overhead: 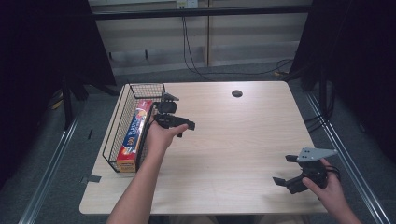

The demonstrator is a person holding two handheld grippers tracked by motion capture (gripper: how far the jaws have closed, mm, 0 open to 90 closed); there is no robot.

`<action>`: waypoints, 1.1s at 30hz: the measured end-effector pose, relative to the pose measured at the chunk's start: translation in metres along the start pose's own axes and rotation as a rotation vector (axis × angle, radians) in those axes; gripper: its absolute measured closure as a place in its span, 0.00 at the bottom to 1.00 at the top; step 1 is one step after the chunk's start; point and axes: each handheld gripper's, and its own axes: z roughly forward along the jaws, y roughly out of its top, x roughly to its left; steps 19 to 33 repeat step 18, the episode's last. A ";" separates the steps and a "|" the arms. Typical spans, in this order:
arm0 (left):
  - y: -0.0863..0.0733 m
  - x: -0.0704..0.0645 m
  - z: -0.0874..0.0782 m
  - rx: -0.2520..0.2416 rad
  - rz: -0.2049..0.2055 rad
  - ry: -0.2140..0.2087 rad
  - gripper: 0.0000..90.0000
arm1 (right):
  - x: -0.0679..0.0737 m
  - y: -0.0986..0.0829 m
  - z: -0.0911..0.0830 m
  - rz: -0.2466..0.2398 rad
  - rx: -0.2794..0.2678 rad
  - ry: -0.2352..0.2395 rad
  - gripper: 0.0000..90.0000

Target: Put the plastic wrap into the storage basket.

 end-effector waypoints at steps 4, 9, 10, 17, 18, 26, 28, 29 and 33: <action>-0.005 -0.005 0.005 -0.006 0.012 -0.004 0.14 | 0.000 0.000 0.001 -0.002 0.005 -0.006 0.00; -0.013 -0.008 0.013 0.001 0.021 -0.018 0.14 | -0.001 0.000 0.000 0.002 0.003 -0.006 0.00; -0.013 -0.008 0.013 0.001 0.021 -0.018 0.14 | -0.001 -0.001 0.000 0.004 0.002 -0.006 0.00; -0.025 -0.019 0.024 -0.004 0.077 -0.030 0.14 | -0.002 -0.003 0.001 0.004 0.009 -0.006 0.00; -0.025 -0.019 0.024 -0.004 0.077 -0.030 0.13 | -0.001 -0.004 0.001 0.003 0.015 -0.006 0.00; -0.025 -0.019 0.024 -0.004 0.077 -0.030 0.13 | -0.001 -0.004 0.001 0.003 0.015 -0.006 0.00; -0.025 -0.019 0.024 -0.004 0.077 -0.030 0.13 | -0.001 -0.004 0.001 0.003 0.015 -0.006 0.00; -0.025 -0.019 0.024 -0.004 0.077 -0.030 0.13 | -0.001 -0.004 0.001 0.003 0.015 -0.006 0.00; -0.025 -0.019 0.024 -0.004 0.077 -0.030 0.13 | -0.001 -0.004 0.001 0.003 0.015 -0.006 0.00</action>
